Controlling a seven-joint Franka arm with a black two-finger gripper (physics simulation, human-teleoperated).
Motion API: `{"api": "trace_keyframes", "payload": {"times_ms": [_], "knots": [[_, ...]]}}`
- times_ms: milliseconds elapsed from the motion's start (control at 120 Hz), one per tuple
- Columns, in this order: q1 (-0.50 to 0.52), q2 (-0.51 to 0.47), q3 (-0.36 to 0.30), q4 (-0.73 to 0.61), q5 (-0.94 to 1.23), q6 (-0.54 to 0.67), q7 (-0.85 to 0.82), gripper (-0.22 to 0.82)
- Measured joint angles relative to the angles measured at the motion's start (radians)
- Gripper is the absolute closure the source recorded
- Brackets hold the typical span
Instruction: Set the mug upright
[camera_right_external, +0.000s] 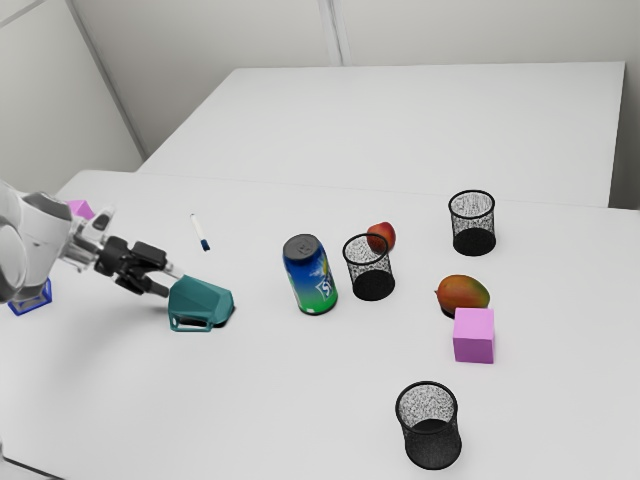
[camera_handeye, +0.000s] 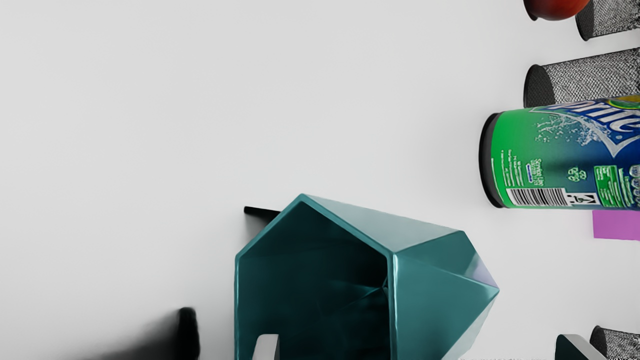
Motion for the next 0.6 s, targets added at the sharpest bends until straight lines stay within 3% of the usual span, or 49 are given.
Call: {"api": "trace_keyframes", "payload": {"times_ms": [600], "knots": [[0.0, 0.05, -0.02, -0.021, -0.083, -0.085, 0.084, 0.0]]}}
